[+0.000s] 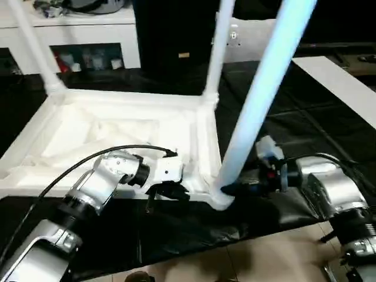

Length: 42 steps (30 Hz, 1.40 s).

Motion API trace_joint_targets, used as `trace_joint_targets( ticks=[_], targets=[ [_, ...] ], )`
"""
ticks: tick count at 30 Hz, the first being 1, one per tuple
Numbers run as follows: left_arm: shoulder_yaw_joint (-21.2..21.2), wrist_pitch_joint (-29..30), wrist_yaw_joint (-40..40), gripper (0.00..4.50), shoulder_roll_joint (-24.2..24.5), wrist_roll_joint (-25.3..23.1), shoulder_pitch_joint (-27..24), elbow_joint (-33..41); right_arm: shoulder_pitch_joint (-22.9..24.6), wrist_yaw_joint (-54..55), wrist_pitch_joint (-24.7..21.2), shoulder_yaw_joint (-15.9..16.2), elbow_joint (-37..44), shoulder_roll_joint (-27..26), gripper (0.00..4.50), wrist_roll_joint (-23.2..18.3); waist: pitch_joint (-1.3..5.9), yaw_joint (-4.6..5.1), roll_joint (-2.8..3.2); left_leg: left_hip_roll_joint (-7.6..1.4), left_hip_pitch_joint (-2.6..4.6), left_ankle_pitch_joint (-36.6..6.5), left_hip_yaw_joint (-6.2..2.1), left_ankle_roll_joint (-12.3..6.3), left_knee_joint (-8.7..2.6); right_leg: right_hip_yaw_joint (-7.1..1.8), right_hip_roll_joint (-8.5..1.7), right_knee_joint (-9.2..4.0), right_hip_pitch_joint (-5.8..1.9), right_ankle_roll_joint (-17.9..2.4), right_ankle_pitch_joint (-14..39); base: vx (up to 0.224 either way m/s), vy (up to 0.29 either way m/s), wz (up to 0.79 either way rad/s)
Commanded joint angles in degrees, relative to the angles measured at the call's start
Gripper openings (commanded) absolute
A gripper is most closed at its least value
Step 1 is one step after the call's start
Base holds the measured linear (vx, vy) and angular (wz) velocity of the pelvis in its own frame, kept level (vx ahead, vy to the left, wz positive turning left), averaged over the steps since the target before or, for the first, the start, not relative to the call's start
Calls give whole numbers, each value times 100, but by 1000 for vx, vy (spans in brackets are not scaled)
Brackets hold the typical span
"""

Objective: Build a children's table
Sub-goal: Rotate leg to tighten

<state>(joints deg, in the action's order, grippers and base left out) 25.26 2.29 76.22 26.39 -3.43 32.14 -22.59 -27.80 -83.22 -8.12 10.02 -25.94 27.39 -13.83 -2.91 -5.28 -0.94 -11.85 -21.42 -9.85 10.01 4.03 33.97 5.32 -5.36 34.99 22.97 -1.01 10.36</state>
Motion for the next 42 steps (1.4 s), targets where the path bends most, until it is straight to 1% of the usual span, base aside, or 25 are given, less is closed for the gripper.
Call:
trace_joint_targets(
  ticks=[1, 10, 11, 14, 15, 17, 19, 20, 21, 22, 24, 25, 27, 28, 29, 30, 31, 33, 34, 36, 38, 39, 40, 41, 42],
  targets=[
    [276, -167, 290, 0, -84, -69, 116, -7, -134, -151, -22, 51, -55, 23, 261, -14, 376, 37, -48, -172, 85, -1216, 8, -273, -391, -290, -297, -411, -273, -1165, 1348, 0, 0, 0],
    [230, -154, 291, 0, -138, -10, 142, -143, -77, -387, -205, 125, -16, 31, 198, -124, 376, 27, -74, -173, 80, -1207, 6, -254, -390, -290, -306, -420, -281, -1119, 1452, 0, 0, 0],
    [173, -43, 245, 0, -171, 44, 108, -116, -24, -359, -314, 95, 78, 2, 197, -193, 377, 30, -98, -173, 81, -1208, 7, -257, -389, -288, -304, -422, -280, -1111, 1468, 0, 0, 0],
    [79, 229, 140, 0, -234, 133, 49, -23, 61, -172, -562, 37, 255, -87, 197, -292, 379, 16, -100, -178, 83, -1130, 8, -262, -389, -292, -304, -403, -282, -1123, 1397, 0, 0, 0],
    [42, 380, 69, 0, -274, 166, 24, 45, 96, -19, -683, 10, 337, -139, 196, -313, 378, 29, -132, -172, 77, -1150, 10, -267, -389, -286, -304, -415, -281, -1100, 1464, 0, 0, 0],
    [-236, 1049, -613, 0, -598, 262, -17, 254, 87, 1077, -1024, -150, 378, -524, 196, -156, 349, 58, -95, -177, 87, -1184, 2, -192, -412, -295, -301, -416, -261, -1079, 1586, 0, 0, 0],
    [-432, 1506, -1134, 0, -861, 304, -17, 389, -37, 2050, -1133, -363, 200, -924, 196, -26, 331, 110, -71, -135, 102, -1500, -20, -10, -420, -277, -318, -506, -244, -853, 2339, 0, 0, 0],
    [-482, 1647, -1268, 0, -936, 322, -21, 442, -80, 2343, -1154, -437, 133, -1050, 196, 5, 326, 147, -81, -130, 94, -1564, -21, 32, -424, -273, -314, -521, -246, -800, 2464, 0, 0, 0],
    [-535, 1770, -1425, 0, -1018, 324, -22, 483, -131, 2615, -1205, -505, 60, -1170, 196, 25, 327, 213, -64, -121, 88, -1641, -50, 110, -435, -254, -320, -534, -252, -719, 2649, 0, 0, 0],
    [-663, 2014, -1867, 0, -1240, 266, 9, 490, -253, 3223, -1222, -579, -139, -1413, 196, 171, 332, 256, -47, -116, 78, -1675, -60, 122, -435, -245, -315, -547, -256, -695, 2676, 0, 0, 0],
    [-737, 2203, -2330, 0, -1450, 118, 60, 446, -387, 3873, -1285, -685, -346, -1689, 196, 289, 355, 419, -76, -98, 2, -1637, -79, 118, -425, -228, -292, -527, -294, -685, 2488, 0, 0, 0],
    [-768, 2268, -2596, 0, -1573, 27, 93, 400, -473, 4239, -1318, -725, -484, -1845, 196, 368, 361, 464, -76, -92, 28, -1613, -63, 76, -409, -237, -283, -549, -258, -715, 2413, 0, 0, 0],
    [-830, 2409, -2961, 0, -1777, -88, 137, 375, -590, 4824, -1183, -763, -720, -2068, 196, 528, 365, 524, -87, -80, 36, -1563, -48, 9, -385, -243, -278, -552, -243, -784, 2321, 0, 0, 0],
    [-867, 2483, -3127, 0, -1865, -143, 160, 373, -608, 5034, -1059, -747, -783, -2129, 196, 626, 374, 537, -117, -76, 28, -1468, -35, -47, -374, -245, -280, -555, -248, -796, 2261, 0, 0, 0],
    [-829, 2490, -3222, 0, -1868, -228, 183, 357, -595, 5015, -965, -734, -767, -2175, 196, 650, 373, 523, -101, -73, 32, -1428, -33, -78, -367, -246, -283, -555, -248, -805, 2225, 0, 0, 0],
    [-801, 2513, -3293, 0, -1873, -285, 195, 357, -592, 5017, -904, -732, -764, -2214, 250, 668, 385, 500, -117, -88, 36, -1315, -25, -151, -365, -255, -284, -536, -253, -839, 2037, 0, 0, 0],
    [-785, 2524, -3330, 0, -1858, -321, 206, 345, -587, 5043, -854, -838, -741, -2288, 264, 581, 393, 489, -120, -99, 25, -1180, -19, -205, -370, -260, -263, -503, -264, -912, 1713, 0, 0, 0],
    [-778, 2499, -3328, 0, -1817, -347, 207, 338, -573, 5004, -764, -887, -713, -2294, 270, 537, 400, 477, -104, -104, 17, -1069, -15, -270, -373, -264, -257, -461, -279, -1019, 1373, 0, 0, 0],
    [-775, 2415, -3305, 0, -1712, -371, 185, 344, -536, 4920, -575, -954, -672, -2241, 299, 491, 405, 464, -95, -112, 23, -1007, -17, -290, -375, -263, -261, -443, -285, -1073, 1216, 0, 0, 0],
    [-779, 2261, -3264, 0, -1588, -399, 136, 332, -435, 4622, -374, -966, -553, -2101, 307, 424, 405, 458, -64, -115, 18, -965, -16, -328, -374, -265, -255, -421, -293, -1155, 996, 0, 0, 0],
    [-765, 2093, -3194, 0, -1505, -413, 98, 314, -354, 4381, -276, -963, -447, -1994, 317, 354, 408, 437, -39, -115, 23, -1007, -10, -365, -365, -271, -260, -418, -301, -1195, 877, 0, 0, 0],
    [-763, 2008, -3099, 0, -1453, -386, 63, 312, -280, 4175, -210, -929, -355, -1878, 317, 325, 406, 425, -55, -113, 18, -997, -8, -377, -365, -268, -257, -421, -318, -1199, 844, 0, 0, 0],
    [-765, 1910, -2983, 0, -1381, -345, 15, 302, -164, 3859, -40, -881, -227, -1703, 346, 290, 401, 410, -59, -115, 20, -1056, -4, -401, -364, -268, -260, -432, -320, -1197, 889, 0, 0, 0],
    [-766, 1902, -2969, 0, -1372, -339, 8, 302, -150, 3821, -16, -874, -213, -1680, 351, 287, 395, 397, -60, -115, 22, -1087, -4, -406, -365, -268, -259, -437, -318, -1181, 936, 0, 0, 0],
    [-664, 1418, -2505, 0, -1189, -225, -112, 331, -53, 3432, -27, -958, -156, -1353, 351, 184, 392, 366, -61, -114, 30, -1116, -8, -398, -368, -266, -267, -449, -319, -1153, 1060, 0, 0, 0]
  ],
)
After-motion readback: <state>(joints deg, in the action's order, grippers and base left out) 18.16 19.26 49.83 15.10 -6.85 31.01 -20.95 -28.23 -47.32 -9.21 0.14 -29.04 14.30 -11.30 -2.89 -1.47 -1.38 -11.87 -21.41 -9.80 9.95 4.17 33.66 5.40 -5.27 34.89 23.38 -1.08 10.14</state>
